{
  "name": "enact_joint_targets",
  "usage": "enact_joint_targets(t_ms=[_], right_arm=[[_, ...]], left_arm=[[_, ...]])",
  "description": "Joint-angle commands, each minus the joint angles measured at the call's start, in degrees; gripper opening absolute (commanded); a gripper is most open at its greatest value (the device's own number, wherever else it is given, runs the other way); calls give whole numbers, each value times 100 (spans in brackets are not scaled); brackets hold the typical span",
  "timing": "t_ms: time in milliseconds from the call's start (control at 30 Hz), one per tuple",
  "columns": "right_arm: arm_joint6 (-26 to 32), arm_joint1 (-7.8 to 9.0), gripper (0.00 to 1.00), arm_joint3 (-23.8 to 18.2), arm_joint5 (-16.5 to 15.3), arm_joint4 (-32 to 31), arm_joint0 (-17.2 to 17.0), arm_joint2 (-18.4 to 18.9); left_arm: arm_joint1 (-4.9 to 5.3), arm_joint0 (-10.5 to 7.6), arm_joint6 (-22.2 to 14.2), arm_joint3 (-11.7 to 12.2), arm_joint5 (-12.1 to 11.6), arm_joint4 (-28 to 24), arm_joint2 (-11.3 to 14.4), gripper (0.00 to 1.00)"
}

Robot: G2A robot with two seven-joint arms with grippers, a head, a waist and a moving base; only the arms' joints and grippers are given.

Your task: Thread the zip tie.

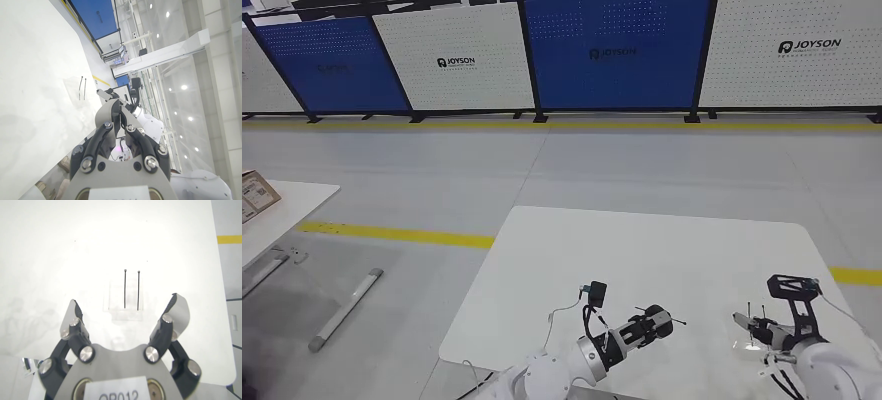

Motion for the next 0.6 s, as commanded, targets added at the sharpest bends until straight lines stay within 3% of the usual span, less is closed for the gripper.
enact_joint_targets(t_ms=[0, 67, 167, 267, 400, 567], right_arm=[[73, -3, 47, -8, 31, -47, 21, -6], [142, -8, 40, 6, 57, -62, 55, -18], [283, -17, 38, 100, 89, -46, 156, -33], [404, -24, 42, 228, 56, -131, 284, -117], [613, -44, 38, 465, 96, -308, 503, -303], [916, -74, 42, 794, 93, -428, 837, -525]], left_arm=[[0, 0, 0, 0, 0, 0, 0, 0], [0, 0, 0, 0, 0, 0, 0, 0], [0, 0, 0, 0, 0, 0, 0, 0], [0, 0, 0, 0, 0, 0, 0, 0], [0, 0, 0, 0, 0, 0, 0, 0], [0, 0, 0, 0, 0, 0, 0, 0]])
